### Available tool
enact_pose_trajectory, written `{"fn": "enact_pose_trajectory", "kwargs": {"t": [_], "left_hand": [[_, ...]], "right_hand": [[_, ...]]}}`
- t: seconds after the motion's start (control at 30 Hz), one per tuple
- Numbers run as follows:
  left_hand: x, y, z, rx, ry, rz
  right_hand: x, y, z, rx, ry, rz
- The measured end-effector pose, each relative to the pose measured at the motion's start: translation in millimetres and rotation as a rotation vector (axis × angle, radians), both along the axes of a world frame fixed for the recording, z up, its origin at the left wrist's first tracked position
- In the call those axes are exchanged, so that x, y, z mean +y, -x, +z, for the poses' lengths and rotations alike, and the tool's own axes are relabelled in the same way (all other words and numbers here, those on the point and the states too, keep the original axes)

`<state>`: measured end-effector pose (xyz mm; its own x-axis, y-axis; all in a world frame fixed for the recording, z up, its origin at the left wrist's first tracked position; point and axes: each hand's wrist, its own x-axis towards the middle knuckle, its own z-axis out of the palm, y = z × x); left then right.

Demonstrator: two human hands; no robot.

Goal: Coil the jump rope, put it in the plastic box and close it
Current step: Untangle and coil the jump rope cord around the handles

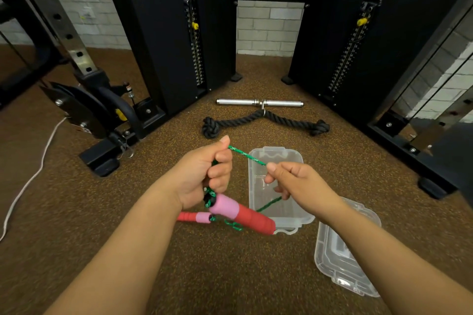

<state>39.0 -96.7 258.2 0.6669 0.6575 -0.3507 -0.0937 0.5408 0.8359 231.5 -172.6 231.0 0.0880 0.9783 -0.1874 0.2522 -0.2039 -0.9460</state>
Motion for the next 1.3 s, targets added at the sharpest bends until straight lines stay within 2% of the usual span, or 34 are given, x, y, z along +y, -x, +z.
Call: {"fn": "enact_pose_trajectory", "kwargs": {"t": [0.17, 0.27, 0.33, 0.43, 0.5, 0.63, 0.7, 0.8, 0.87, 0.93, 1.0, 1.07, 1.17, 1.23, 1.3], "left_hand": [[3, 2, 3, -0.041, 0.036, 0.085], [5, 5, 5, -0.048, 0.05, 0.147], [5, 6, 6, -0.049, 0.053, 0.174], [5, 6, 5, -0.066, 0.082, 0.236], [6, 6, 4, -0.06, 0.099, 0.285], [9, 5, 0, -0.007, 0.105, 0.357], [9, 3, -2, 0.014, 0.099, 0.4], [6, -2, -2, 0.017, 0.043, 0.374], [3, -7, -2, 0.069, -0.027, 0.264], [-3, -10, -4, 0.246, -0.166, 0.14], [-10, -11, -5, 0.441, -0.319, 0.013], [-16, -10, -2, 0.537, -0.376, -0.121], [-16, -9, 2, 0.55, -0.416, -0.316], [-12, -8, 2, 0.461, -0.408, -0.313], [-7, -7, 3, 0.342, -0.366, -0.222]], "right_hand": [[-1, -5, -5, 0.032, 0.026, 0.098], [0, -7, -7, -0.061, 0.024, -0.025], [2, -9, -8, -0.04, -0.01, -0.073], [3, -8, -12, -0.008, 0.024, -0.001], [1, -6, -17, -0.151, 0.049, 0.071], [-7, 8, -14, -0.735, -0.031, 0.24], [-10, 18, -11, -0.876, -0.125, 0.292], [-17, 35, -7, -0.933, -0.315, 0.478], [-21, 45, -2, -0.893, -0.397, 0.58], [-23, 50, 6, -0.777, -0.43, 0.596], [-19, 45, 13, -0.491, -0.373, 0.489], [-11, 31, 21, -0.144, -0.241, 0.258], [3, 1, 25, 0.063, -0.08, -0.004], [6, -13, 21, 0.156, 0.0, -0.018], [6, -22, 17, 0.231, 0.07, 0.025]]}}
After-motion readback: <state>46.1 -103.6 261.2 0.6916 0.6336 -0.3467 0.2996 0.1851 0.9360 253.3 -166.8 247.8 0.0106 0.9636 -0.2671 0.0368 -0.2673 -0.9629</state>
